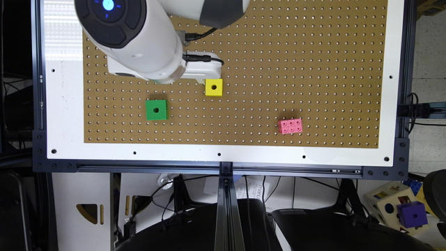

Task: Pick up green block.

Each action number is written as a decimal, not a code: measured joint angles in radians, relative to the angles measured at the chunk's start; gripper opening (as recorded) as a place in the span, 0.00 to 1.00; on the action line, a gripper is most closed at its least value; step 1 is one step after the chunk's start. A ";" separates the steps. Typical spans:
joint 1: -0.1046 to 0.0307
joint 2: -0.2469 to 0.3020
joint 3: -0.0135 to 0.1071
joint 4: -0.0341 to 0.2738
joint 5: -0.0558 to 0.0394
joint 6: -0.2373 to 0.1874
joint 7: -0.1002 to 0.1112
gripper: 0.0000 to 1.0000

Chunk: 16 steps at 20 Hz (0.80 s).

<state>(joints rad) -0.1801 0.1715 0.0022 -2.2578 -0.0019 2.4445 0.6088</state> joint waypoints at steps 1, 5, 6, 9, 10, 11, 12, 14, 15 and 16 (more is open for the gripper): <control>0.000 0.000 0.000 0.000 0.0000 0.000 0.000 1.00; -0.019 0.001 -0.010 0.010 -0.0083 0.000 -0.010 1.00; -0.030 0.004 -0.013 0.020 -0.0084 0.000 -0.023 1.00; -0.077 0.038 -0.015 0.069 -0.0083 0.000 -0.068 1.00; -0.084 0.055 -0.015 0.088 -0.0081 0.000 -0.075 1.00; -0.086 0.068 -0.014 0.101 -0.0081 0.000 -0.076 1.00; -0.087 0.083 -0.012 0.115 -0.0081 0.000 -0.076 1.00; -0.087 0.101 -0.011 0.132 -0.0081 0.000 -0.076 1.00; -0.087 0.104 -0.011 0.135 -0.0081 0.000 -0.076 1.00; -0.087 0.105 -0.011 0.136 -0.0081 0.000 -0.076 1.00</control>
<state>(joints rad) -0.2669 0.2763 -0.0084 -2.1215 -0.0100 2.4445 0.5330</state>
